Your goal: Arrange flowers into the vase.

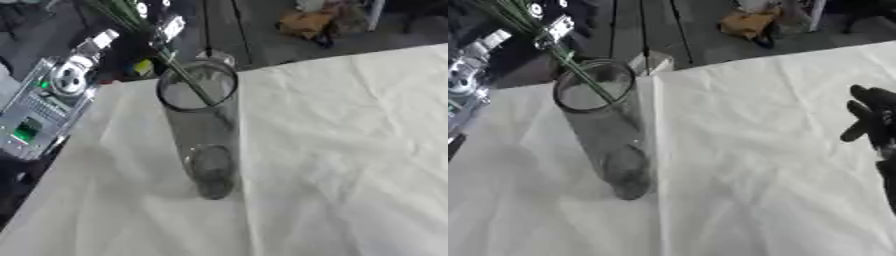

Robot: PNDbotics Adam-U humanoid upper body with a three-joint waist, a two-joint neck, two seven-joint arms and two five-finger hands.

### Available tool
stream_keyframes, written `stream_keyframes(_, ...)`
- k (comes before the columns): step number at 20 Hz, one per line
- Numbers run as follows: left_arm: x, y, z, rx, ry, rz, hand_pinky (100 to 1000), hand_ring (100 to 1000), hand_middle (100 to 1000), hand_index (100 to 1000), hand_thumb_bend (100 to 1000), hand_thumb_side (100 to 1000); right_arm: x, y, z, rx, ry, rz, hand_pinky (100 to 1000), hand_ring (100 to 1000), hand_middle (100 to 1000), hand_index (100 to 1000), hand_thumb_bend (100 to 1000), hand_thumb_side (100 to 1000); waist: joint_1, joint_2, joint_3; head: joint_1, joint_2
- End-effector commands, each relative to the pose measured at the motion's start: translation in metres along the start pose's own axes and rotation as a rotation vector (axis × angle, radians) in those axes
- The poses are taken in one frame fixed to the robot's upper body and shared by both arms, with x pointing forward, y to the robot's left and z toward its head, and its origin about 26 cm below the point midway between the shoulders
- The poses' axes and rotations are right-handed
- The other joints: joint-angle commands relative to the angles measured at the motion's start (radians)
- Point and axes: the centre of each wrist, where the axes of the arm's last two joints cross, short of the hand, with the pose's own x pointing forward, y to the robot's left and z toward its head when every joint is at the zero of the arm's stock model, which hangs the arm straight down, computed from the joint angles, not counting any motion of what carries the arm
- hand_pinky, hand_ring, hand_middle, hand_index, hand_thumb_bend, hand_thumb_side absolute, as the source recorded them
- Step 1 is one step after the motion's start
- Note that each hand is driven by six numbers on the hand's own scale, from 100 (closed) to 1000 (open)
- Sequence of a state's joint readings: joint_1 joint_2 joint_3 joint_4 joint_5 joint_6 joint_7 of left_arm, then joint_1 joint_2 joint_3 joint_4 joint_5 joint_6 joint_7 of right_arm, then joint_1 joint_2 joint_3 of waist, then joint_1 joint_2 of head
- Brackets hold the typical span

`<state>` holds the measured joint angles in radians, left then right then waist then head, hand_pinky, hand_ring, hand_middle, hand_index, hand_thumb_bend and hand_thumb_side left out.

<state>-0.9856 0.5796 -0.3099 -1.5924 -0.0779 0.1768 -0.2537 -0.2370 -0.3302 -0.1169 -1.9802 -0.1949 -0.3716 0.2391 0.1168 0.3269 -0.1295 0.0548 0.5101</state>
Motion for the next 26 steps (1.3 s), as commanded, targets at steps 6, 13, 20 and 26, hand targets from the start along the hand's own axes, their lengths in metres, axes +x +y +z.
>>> stream_keyframes(6,0.006,0.02,0.0,-0.051,-0.016,-0.079,705,794,774,904,100,943,0.006,-0.003,-0.004,0.016,-0.011,0.018,1000,1000,517,915,100,1000,0.018,-0.02,0.006,0.006,0.005)
stream_keyframes(13,0.01,0.028,0.001,-0.091,-0.048,-0.118,750,823,806,936,100,1000,0.006,-0.003,-0.004,0.02,-0.005,0.016,1000,1000,516,916,100,1000,0.022,-0.025,0.009,0.009,0.008)
stream_keyframes(20,0.014,0.032,0.003,-0.142,-0.096,-0.157,819,862,846,998,113,1000,0.006,-0.003,-0.003,0.021,0.001,0.016,1000,1000,511,916,100,1000,0.026,-0.029,0.008,0.011,0.01)
stream_keyframes(26,0.014,0.034,0.004,-0.233,-0.108,-0.211,855,882,868,1000,158,1000,0.006,-0.004,-0.002,0.023,0.009,0.017,1000,1000,510,916,100,1000,0.033,-0.034,0.005,0.012,0.013)
